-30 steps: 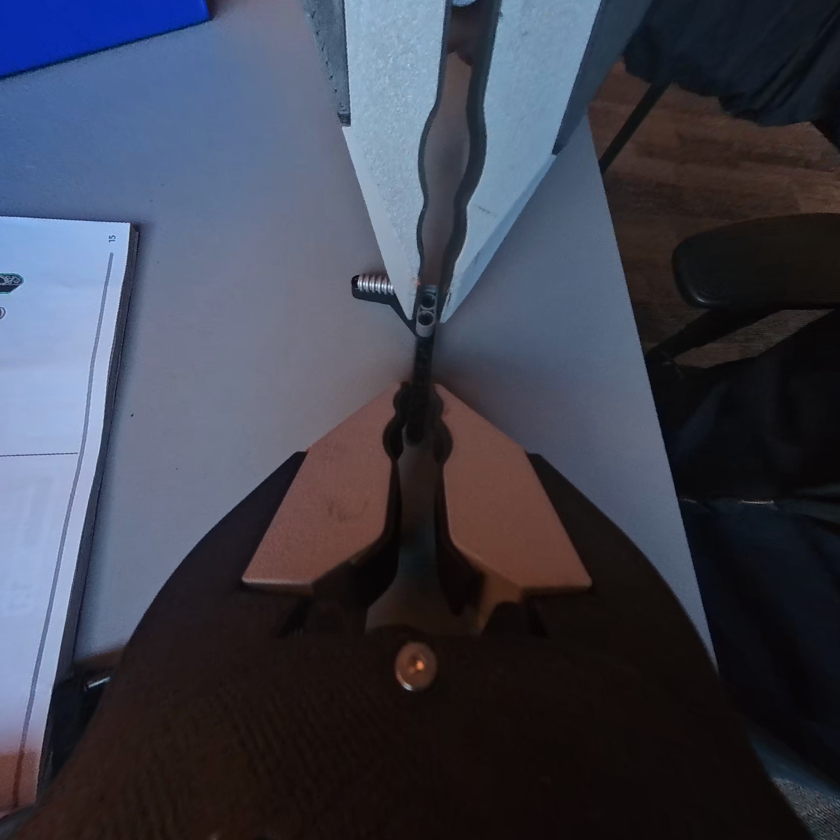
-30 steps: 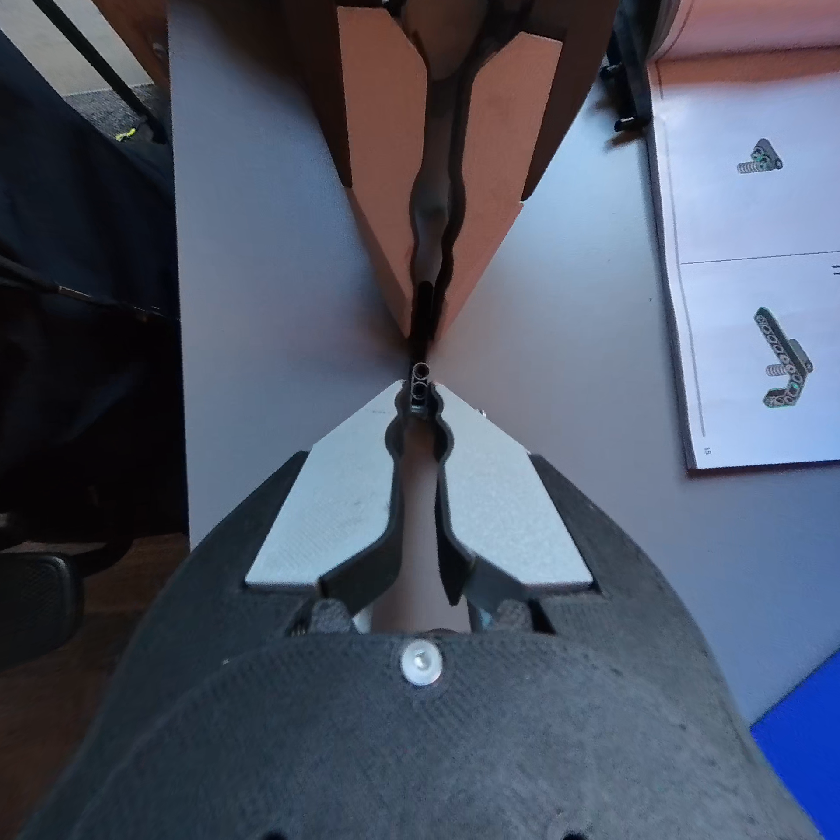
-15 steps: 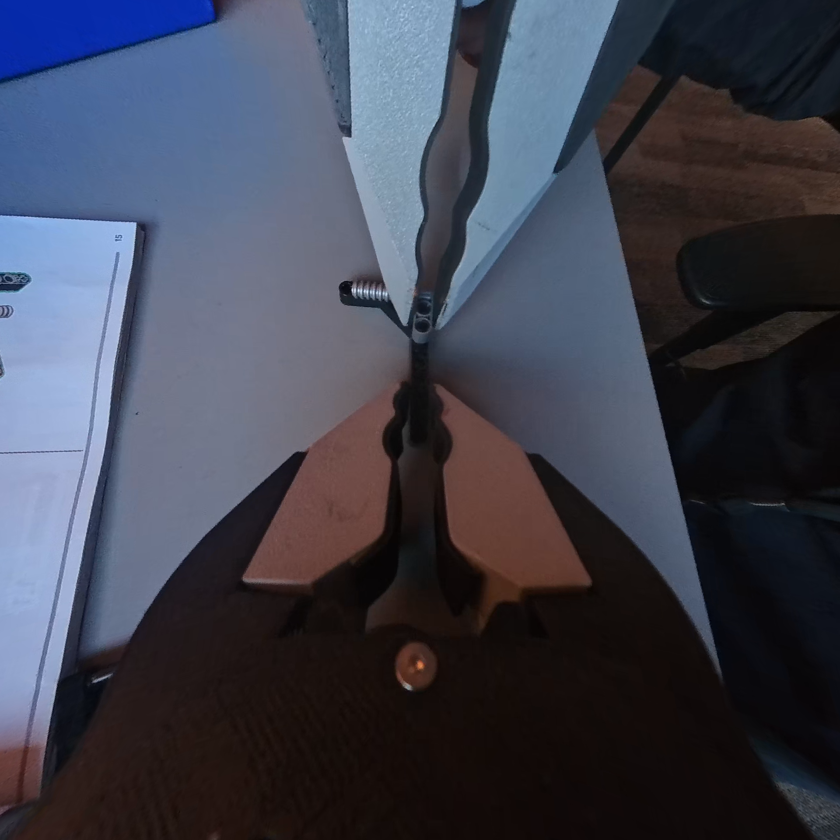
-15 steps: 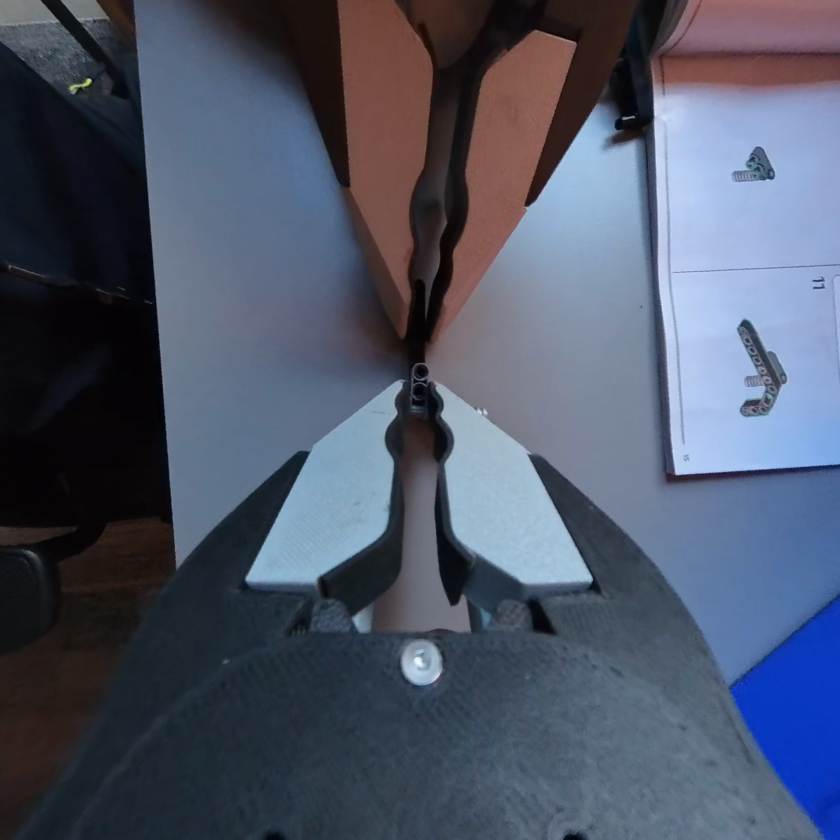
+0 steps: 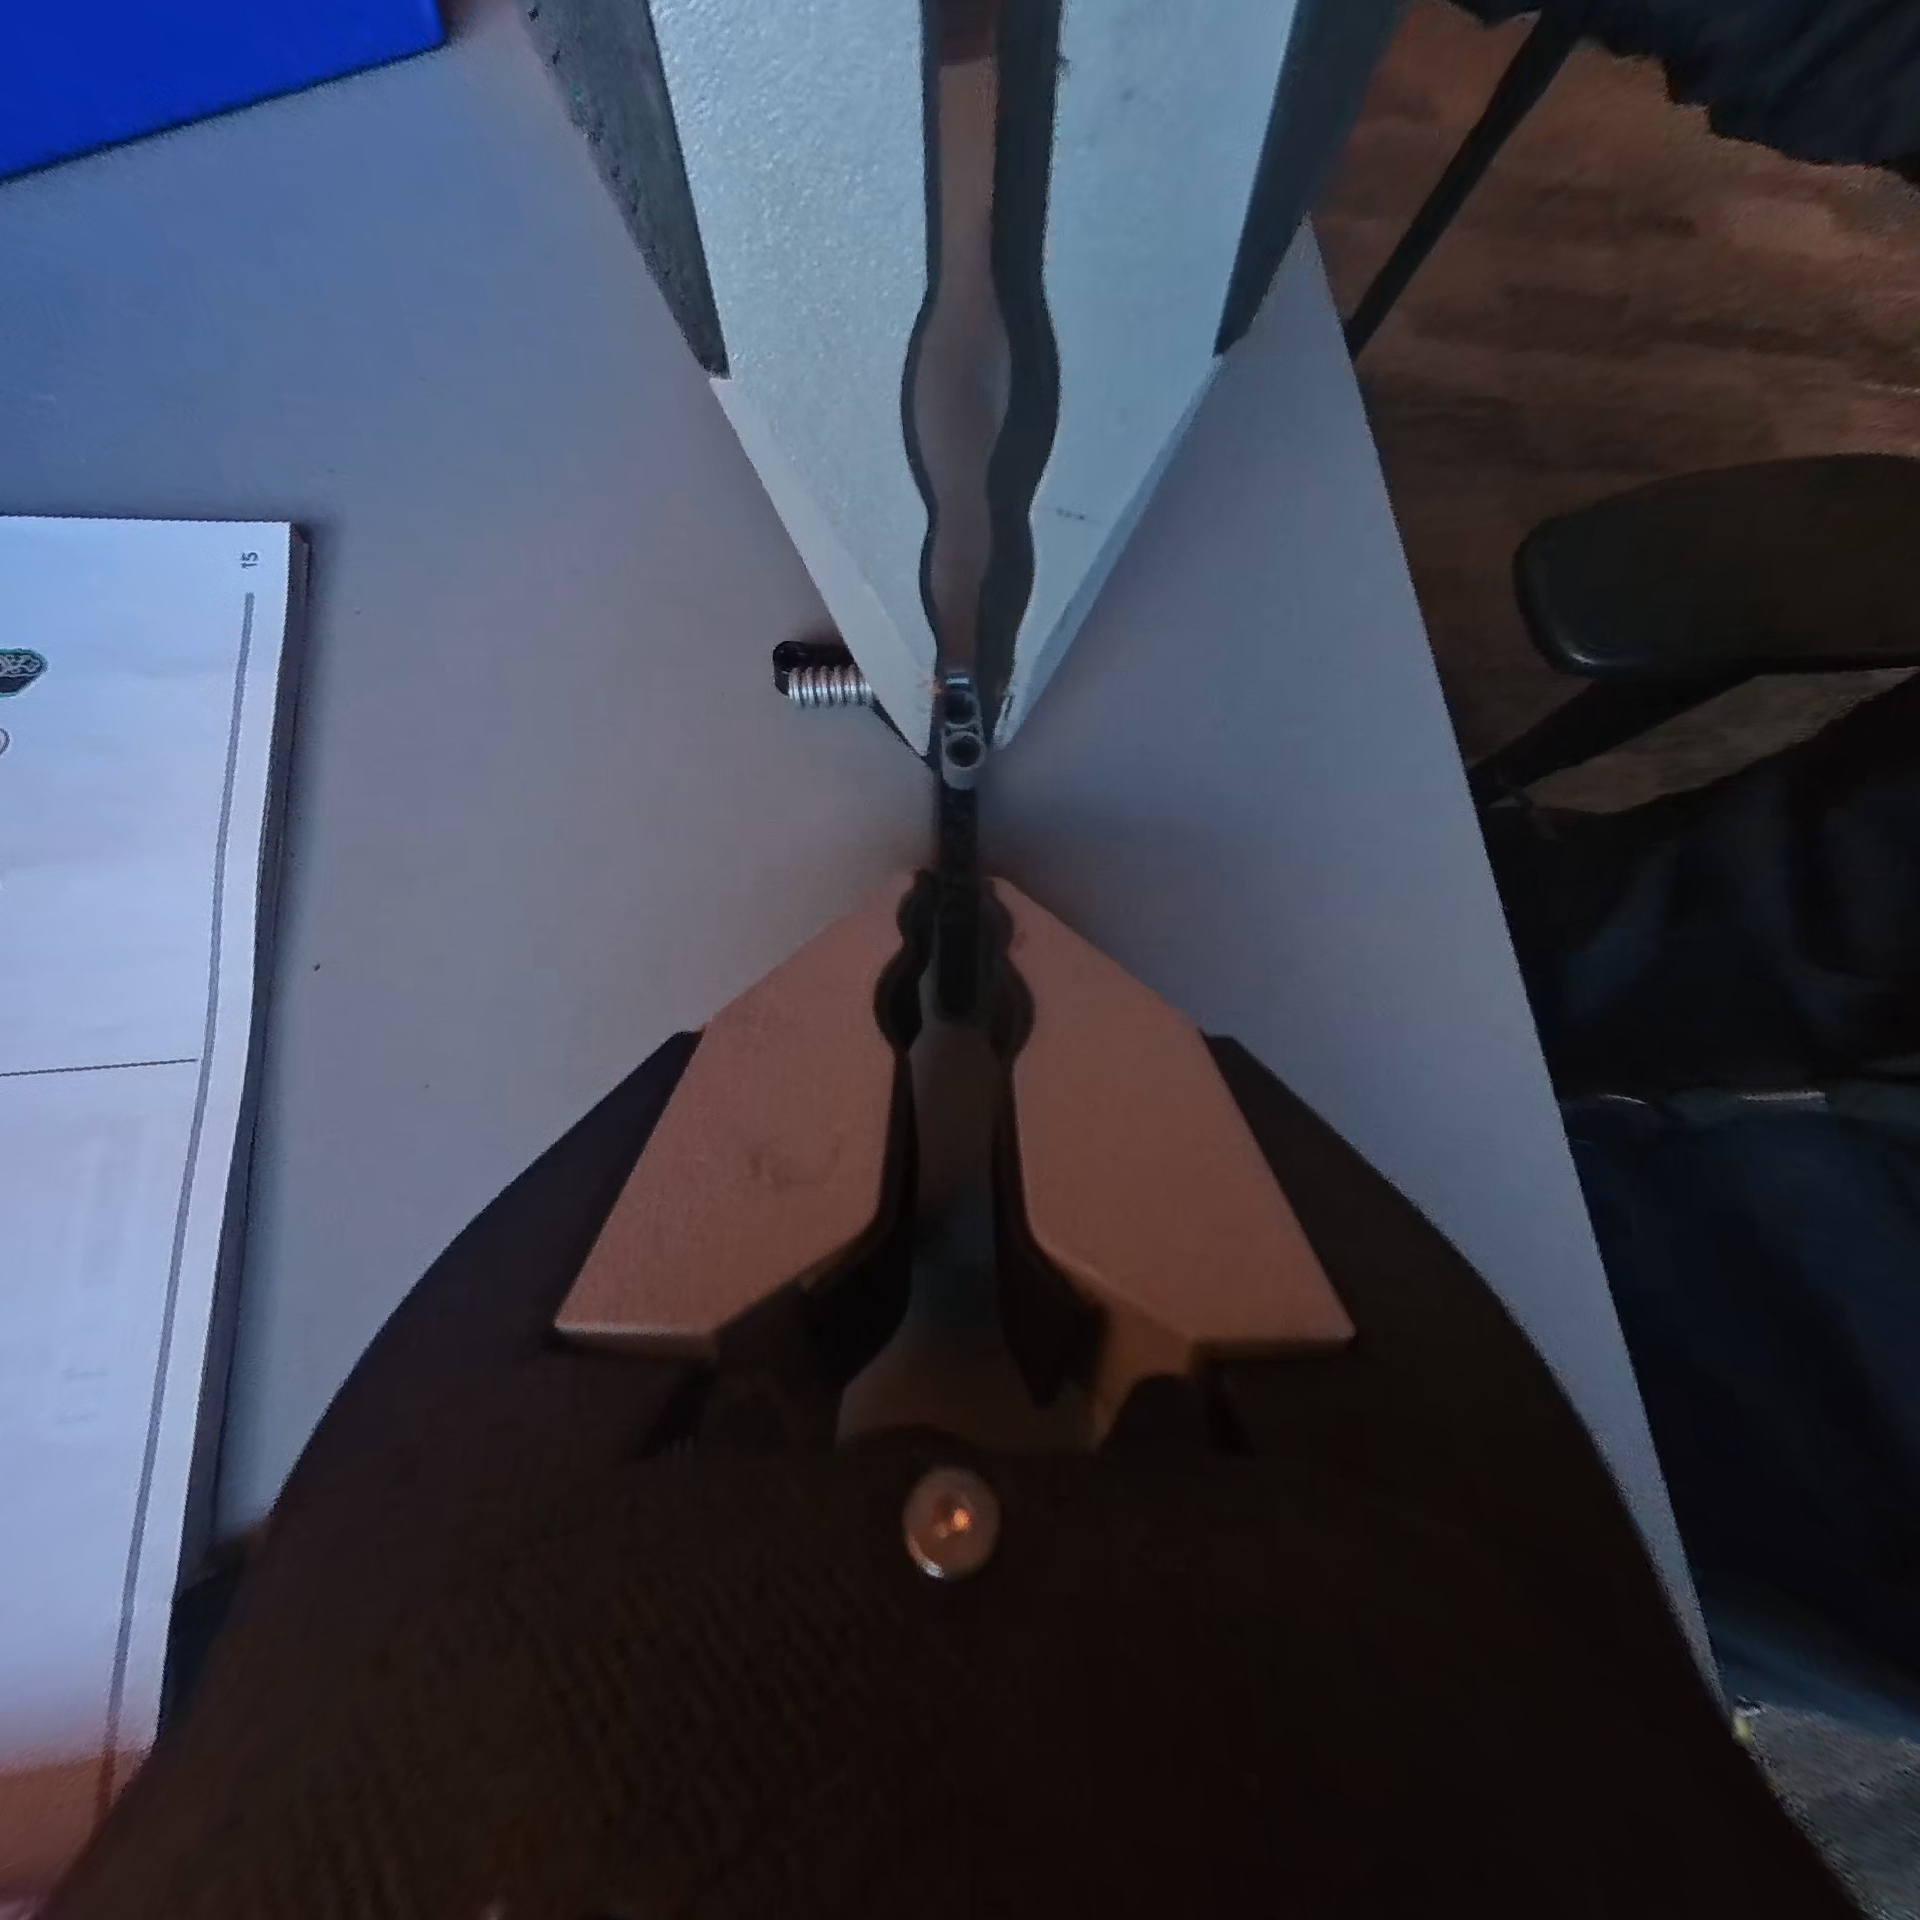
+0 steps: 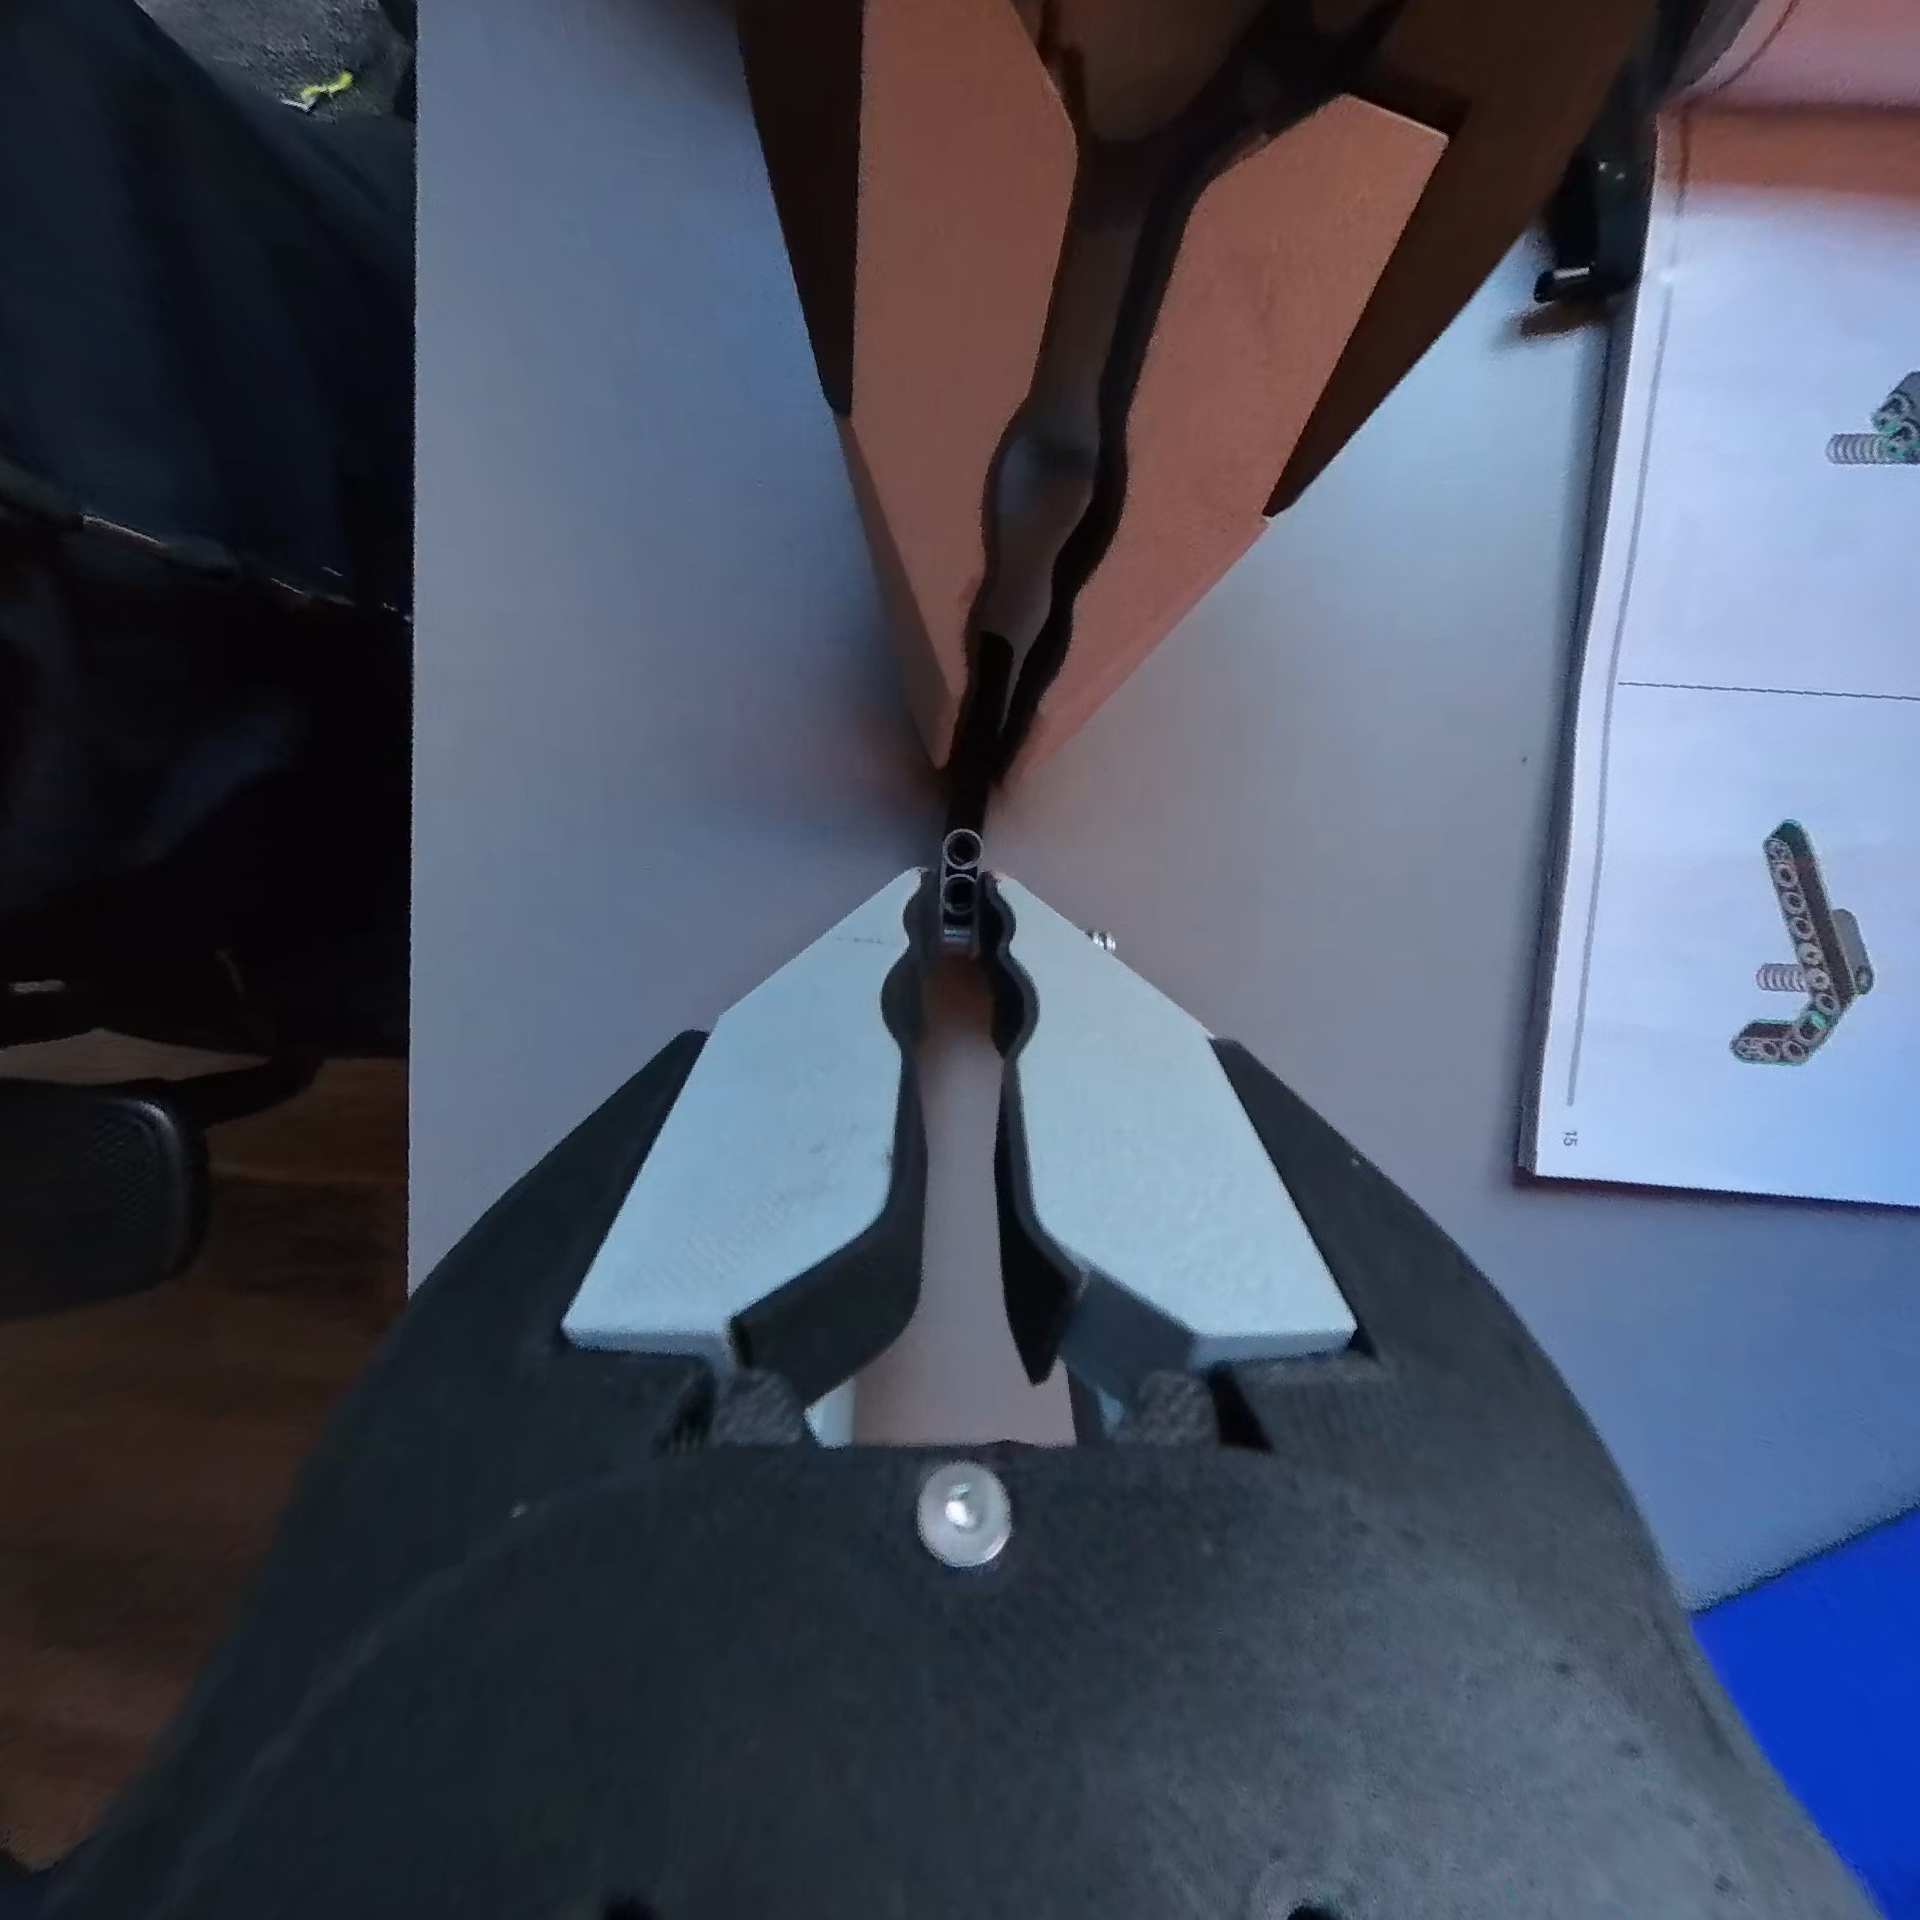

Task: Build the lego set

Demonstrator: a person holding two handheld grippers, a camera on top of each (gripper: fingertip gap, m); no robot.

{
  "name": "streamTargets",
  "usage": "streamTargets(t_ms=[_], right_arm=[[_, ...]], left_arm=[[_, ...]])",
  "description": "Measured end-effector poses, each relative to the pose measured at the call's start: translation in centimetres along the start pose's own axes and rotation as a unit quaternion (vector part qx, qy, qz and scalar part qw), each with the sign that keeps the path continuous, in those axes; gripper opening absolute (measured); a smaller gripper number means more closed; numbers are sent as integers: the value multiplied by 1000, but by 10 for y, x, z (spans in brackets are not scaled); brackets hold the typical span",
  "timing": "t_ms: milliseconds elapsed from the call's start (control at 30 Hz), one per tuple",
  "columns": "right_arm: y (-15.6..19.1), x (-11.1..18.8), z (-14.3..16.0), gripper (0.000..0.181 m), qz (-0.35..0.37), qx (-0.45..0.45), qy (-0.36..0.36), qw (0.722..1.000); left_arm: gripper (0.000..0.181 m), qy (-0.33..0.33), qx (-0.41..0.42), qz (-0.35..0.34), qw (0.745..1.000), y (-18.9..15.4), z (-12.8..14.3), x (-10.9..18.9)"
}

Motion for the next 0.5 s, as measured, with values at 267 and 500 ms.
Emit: streamTargets(t_ms=[267,500], right_arm=[[-5,0,3,5,-24,-30,-12,999],[-2,0,2,5,-5,-22,-11,1000]], left_arm=[[6,0,-5,-5,1000,-1,0,0],[18,-5,-19,-19,1000,-1,-1,3]])
Point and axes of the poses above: each gripper's, where its closed fingertips meet, x back along the fingers, z out of its underside, y = z × x across the jaws, the point moved 10 cm from there along x, back along the fingers, and after that the axes turned 4 degrees about x, right-handed, at the moved point
